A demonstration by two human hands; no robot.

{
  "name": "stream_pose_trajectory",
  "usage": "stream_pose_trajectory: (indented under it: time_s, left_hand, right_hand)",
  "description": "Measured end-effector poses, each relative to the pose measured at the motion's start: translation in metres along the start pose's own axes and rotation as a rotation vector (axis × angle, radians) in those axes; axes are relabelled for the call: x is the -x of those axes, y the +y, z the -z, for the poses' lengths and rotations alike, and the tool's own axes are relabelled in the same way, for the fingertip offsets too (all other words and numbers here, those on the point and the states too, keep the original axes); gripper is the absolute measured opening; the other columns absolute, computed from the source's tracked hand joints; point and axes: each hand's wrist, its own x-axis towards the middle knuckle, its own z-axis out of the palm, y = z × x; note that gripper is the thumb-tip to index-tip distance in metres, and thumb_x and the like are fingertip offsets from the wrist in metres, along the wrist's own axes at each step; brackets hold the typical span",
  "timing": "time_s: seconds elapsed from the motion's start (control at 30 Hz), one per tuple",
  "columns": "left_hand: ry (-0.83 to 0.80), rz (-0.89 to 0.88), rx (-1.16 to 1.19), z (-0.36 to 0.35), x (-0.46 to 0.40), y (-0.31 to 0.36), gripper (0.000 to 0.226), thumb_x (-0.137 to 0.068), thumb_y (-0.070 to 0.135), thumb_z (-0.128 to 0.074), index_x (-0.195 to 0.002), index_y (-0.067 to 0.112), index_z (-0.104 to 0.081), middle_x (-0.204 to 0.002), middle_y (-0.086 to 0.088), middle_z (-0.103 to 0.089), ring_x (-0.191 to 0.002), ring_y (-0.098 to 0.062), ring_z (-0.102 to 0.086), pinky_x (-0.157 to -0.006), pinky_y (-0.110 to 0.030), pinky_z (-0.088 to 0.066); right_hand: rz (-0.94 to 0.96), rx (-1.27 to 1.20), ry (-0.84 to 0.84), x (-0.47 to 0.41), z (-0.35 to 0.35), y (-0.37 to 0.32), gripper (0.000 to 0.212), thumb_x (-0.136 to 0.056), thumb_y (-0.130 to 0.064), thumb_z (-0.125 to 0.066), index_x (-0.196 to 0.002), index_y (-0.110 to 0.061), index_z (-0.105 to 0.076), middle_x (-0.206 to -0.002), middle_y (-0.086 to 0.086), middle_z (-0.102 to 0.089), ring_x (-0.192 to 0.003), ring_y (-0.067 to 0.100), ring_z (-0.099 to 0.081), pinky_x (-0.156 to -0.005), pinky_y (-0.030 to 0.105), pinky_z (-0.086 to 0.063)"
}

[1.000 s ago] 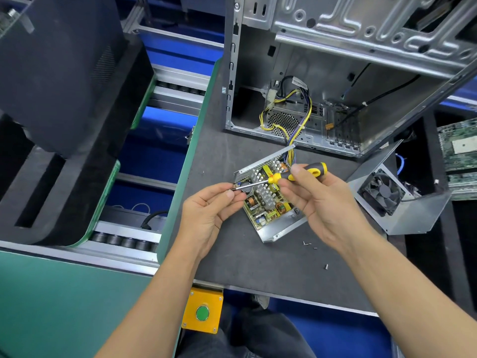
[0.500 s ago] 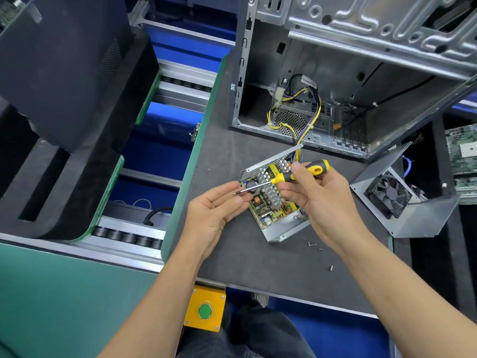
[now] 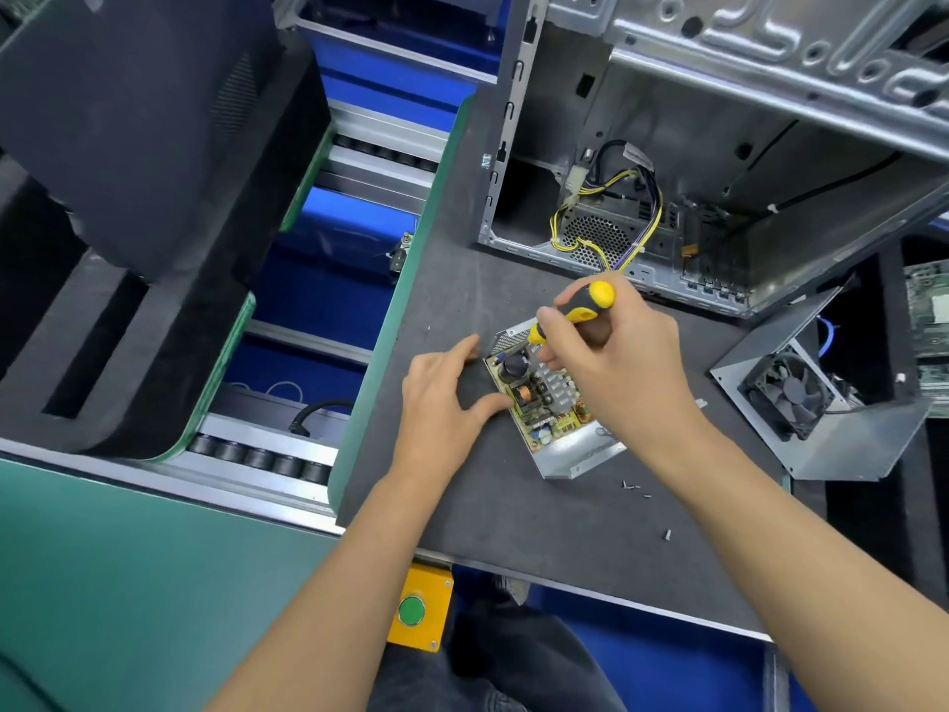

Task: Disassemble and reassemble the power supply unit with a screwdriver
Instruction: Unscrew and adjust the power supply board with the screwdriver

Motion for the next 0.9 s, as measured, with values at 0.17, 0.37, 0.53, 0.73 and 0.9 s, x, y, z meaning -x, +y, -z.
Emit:
stream_pose_trajectory:
  time_s: [0.17,0.37,0.53,0.73,0.9]
  left_hand:
    - [-0.016,-0.038,-0.095,-0.005,0.0,-0.008,0.078,-0.069,0.045,-0.085,-0.138,0.023,-0.056,-0.119,0.006,-0.064,-0.116,-0.012,-0.043,-0.094,-0.019,-0.022]
    - [0.001,-0.067,-0.156,-0.008,0.0,-0.011,0.078,-0.069,0.049,-0.084,-0.137,0.02,-0.057,-0.112,0.001,-0.061,-0.112,-0.012,-0.041,-0.092,-0.021,-0.026]
    - [-0.002,-0.07,-0.163,-0.007,0.0,-0.01,0.077,-0.07,0.049,-0.083,-0.137,0.02,-0.057,-0.111,0.0,-0.061,-0.112,-0.012,-0.041,-0.091,-0.022,-0.027]
    - [0.004,-0.077,-0.169,-0.006,0.0,-0.008,0.076,-0.07,0.048,-0.084,-0.136,0.018,-0.059,-0.111,0.0,-0.062,-0.111,-0.013,-0.042,-0.091,-0.022,-0.026]
    - [0.007,-0.072,-0.181,-0.006,0.001,-0.008,0.077,-0.069,0.047,-0.085,-0.135,0.018,-0.059,-0.11,0.0,-0.062,-0.111,-0.016,-0.044,-0.09,-0.022,-0.025]
  right_hand:
    - [0.026,0.114,-0.071,-0.007,-0.005,0.003,0.013,-0.091,-0.03,-0.067,-0.089,-0.03,-0.054,-0.073,-0.009,-0.067,-0.074,0.013,-0.071,-0.075,0.042,-0.057]
    - [0.063,0.197,-0.102,-0.01,-0.01,0.004,0.013,-0.092,-0.03,-0.066,-0.093,-0.025,-0.054,-0.071,-0.01,-0.068,-0.073,0.008,-0.07,-0.078,0.039,-0.055]
    - [0.051,0.201,-0.112,-0.009,-0.011,0.003,0.013,-0.092,-0.031,-0.066,-0.093,-0.026,-0.054,-0.071,-0.013,-0.068,-0.075,0.008,-0.07,-0.078,0.039,-0.056]
    - [0.033,0.221,-0.124,-0.008,-0.013,0.003,0.013,-0.093,-0.031,-0.065,-0.095,-0.025,-0.054,-0.076,-0.008,-0.068,-0.08,0.012,-0.071,-0.08,0.04,-0.055]
    - [0.046,0.209,-0.123,-0.007,-0.015,0.002,0.013,-0.093,-0.027,-0.066,-0.094,-0.023,-0.054,-0.076,-0.007,-0.067,-0.074,0.012,-0.07,-0.072,0.036,-0.055]
